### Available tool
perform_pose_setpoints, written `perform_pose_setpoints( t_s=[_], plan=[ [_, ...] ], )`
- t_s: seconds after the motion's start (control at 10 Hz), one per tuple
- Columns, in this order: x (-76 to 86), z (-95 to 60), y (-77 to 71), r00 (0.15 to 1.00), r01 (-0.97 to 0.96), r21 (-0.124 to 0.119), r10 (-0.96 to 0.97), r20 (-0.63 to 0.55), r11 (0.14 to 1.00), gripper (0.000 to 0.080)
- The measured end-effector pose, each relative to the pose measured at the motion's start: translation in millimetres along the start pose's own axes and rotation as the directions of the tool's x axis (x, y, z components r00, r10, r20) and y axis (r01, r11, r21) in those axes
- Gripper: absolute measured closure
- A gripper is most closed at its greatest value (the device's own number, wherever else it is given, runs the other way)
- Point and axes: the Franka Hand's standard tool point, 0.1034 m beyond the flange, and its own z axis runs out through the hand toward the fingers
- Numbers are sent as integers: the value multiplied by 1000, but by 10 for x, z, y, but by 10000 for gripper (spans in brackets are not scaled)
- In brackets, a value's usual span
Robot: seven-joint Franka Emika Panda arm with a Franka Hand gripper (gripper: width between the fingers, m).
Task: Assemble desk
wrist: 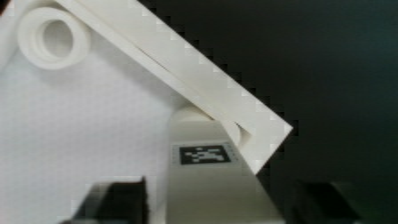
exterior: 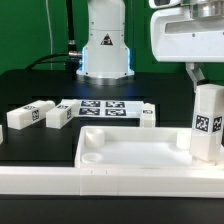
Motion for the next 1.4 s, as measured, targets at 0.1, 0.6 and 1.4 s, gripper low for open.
perform_pose_setpoints(
  t_s=[0.1,0.6,1.4],
  plan=[
    [-4,2,3,999,47,-3,-47,2,999,294],
    [-52,8,-12,897,441,-19,-441,14,897,151],
    [59,29,43,276,959,-73,-960,40,272,151]
  ],
)
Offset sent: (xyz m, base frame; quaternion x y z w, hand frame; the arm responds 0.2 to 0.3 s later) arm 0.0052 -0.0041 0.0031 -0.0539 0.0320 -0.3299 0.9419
